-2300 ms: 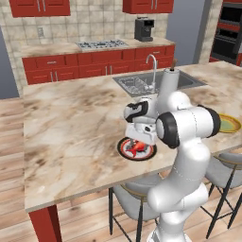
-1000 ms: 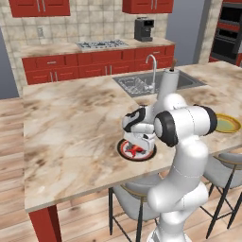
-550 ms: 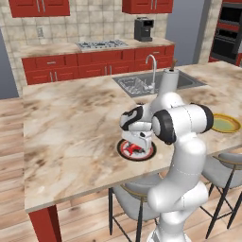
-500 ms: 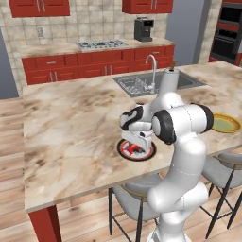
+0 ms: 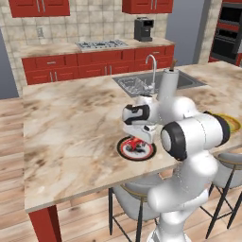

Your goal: Transport the fish and garlic to the fridge. Place the fish on the rack containing meat and place the garlic on the rack containing the vegetable, ensuring meats and vegetables are on different racks.

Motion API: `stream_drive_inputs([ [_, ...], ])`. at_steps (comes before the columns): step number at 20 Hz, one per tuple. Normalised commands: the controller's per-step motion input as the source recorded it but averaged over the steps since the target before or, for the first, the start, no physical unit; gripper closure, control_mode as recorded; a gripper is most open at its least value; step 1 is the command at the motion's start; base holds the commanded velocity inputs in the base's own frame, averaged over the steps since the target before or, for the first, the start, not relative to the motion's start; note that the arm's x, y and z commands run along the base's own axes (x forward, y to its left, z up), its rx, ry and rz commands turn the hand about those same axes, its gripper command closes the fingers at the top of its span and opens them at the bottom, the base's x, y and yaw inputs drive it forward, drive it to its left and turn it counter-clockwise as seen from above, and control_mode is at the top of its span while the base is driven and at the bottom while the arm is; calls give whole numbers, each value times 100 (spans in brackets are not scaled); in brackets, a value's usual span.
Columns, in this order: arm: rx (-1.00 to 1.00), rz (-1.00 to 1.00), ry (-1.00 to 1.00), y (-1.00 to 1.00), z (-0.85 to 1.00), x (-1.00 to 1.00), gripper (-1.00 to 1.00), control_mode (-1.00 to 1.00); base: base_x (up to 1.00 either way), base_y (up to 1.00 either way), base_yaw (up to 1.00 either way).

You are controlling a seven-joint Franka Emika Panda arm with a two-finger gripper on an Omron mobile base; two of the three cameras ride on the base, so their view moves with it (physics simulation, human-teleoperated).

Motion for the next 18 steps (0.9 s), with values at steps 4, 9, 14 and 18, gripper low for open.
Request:
stream_drive_inputs([
  [4, 1, 19, -15, -16, 100, -74, 100, -100, 0, 0, 0],
  [9, 0, 23, -21, -26, 91, -80, 100, -100, 0, 0, 0],
  [14, 0, 21, -26, -1, 65, -73, 100, -100, 0, 0, 0],
  [18, -3, 19, -35, 0, 60, -80, 100, -100, 0, 0, 0],
])
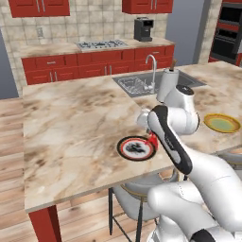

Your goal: Transport the fish and garlic to the fridge. Place the fish on the rack containing meat and place the garlic on the rack containing the vegetable, ensuring meats and vegetables are on different racks.

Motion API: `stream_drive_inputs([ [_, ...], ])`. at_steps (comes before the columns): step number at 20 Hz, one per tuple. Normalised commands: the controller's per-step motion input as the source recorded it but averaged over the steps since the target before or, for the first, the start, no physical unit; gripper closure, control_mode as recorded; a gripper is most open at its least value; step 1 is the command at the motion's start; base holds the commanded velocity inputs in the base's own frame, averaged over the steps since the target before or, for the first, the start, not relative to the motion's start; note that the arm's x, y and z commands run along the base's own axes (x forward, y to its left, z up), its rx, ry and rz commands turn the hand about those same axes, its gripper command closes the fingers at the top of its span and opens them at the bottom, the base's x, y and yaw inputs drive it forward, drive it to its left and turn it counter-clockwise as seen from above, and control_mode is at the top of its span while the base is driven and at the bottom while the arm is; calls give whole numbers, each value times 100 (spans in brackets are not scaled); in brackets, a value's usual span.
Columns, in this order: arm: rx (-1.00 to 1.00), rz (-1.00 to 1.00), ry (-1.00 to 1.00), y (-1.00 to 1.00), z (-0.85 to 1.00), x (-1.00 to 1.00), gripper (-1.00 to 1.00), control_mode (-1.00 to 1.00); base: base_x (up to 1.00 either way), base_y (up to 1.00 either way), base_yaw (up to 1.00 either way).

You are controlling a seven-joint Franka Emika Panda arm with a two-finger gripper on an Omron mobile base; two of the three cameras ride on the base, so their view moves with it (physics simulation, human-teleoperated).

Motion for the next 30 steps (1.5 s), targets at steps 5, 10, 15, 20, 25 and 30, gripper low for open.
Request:
stream_drive_inputs([
  [5, -3, 19, -29, 0, 64, -81, 100, -100, 0, 0, 0],
  [10, 0, 12, -24, 0, 75, -76, 100, -100, 0, 0, 0],
  [15, 0, 4, -26, 0, 81, -72, 100, -100, 0, 0, 0],
  [20, 0, 0, -20, -2, 50, -79, 100, -100, 0, 0, 0],
  [25, 0, 0, 0, 0, 0, 0, 100, 100, -58, -54, -5],
  [30, 0, 0, 0, 0, 0, 0, 100, 100, -61, -82, -25],
])
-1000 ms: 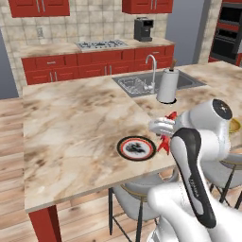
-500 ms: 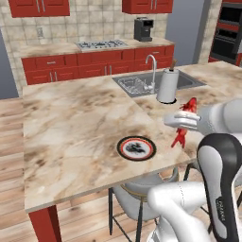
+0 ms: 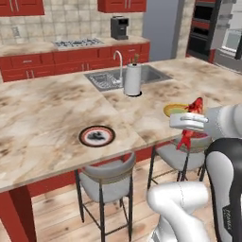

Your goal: Transport the fish and garlic to the fridge. Place the fish on the rack containing meat and place the garlic on the rack containing the vegetable, ensuring meats and vegetables are on different racks.

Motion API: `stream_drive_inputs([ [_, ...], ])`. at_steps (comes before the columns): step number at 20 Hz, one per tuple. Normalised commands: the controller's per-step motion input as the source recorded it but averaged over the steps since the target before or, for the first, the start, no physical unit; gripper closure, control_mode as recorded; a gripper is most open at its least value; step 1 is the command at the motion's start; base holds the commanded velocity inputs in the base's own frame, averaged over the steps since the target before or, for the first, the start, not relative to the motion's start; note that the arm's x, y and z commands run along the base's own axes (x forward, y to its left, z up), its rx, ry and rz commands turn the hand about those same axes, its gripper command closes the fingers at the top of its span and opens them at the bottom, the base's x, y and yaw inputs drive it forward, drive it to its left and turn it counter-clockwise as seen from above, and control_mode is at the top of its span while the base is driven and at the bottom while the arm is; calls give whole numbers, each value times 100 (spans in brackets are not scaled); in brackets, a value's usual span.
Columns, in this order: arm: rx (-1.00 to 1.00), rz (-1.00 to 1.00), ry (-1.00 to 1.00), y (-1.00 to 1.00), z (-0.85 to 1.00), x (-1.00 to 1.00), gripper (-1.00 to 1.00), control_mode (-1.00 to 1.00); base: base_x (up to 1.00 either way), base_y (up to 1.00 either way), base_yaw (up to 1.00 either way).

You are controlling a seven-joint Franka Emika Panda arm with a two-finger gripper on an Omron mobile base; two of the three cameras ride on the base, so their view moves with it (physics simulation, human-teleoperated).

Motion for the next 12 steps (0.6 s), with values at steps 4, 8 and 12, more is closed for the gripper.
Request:
stream_drive_inputs([
  [4, 0, 0, 0, 0, 0, 0, 100, 100, -48, -86, -15],
  [8, 0, 0, 0, 0, 0, 0, 100, 100, 1, -100, -31],
  [12, 0, 0, 0, 0, 0, 0, 100, 100, 5, -100, -58],
])
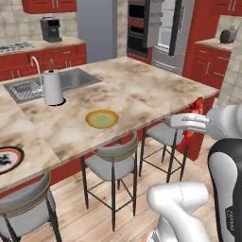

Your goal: Transport the fish and garlic to the fridge. Place the fish on the rack containing meat and place the garlic on the rack containing the vegetable, ensuring meats and vegetables are on different racks.

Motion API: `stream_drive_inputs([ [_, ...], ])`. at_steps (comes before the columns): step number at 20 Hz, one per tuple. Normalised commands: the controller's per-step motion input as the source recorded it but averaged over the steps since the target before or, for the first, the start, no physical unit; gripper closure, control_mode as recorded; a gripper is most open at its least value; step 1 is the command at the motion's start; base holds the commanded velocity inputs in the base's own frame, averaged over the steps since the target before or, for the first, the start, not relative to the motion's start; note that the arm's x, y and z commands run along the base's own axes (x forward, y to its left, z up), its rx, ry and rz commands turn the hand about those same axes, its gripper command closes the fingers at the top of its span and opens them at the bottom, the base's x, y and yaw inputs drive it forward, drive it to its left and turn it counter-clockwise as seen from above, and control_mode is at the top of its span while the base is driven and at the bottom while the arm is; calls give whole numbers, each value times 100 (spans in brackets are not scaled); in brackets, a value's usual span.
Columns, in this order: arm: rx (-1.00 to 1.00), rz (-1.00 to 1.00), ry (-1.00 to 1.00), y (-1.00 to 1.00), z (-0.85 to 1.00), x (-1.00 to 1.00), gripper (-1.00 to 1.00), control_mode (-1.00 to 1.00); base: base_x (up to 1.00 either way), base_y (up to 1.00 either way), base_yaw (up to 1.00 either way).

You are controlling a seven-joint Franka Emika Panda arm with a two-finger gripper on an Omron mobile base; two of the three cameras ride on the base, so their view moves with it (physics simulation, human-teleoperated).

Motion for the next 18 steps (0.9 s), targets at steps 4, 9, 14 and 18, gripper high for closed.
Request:
stream_drive_inputs([
  [4, 0, 0, 0, 0, 0, 0, 100, 100, 0, -96, -73],
  [9, 0, 0, 0, 0, 0, 0, 100, 100, 0, -80, -77],
  [14, 0, 0, 0, 0, 0, 0, 100, 100, 80, -62, -55],
  [18, 0, 0, 0, 0, 0, 0, 100, 100, 96, -58, -50],
])
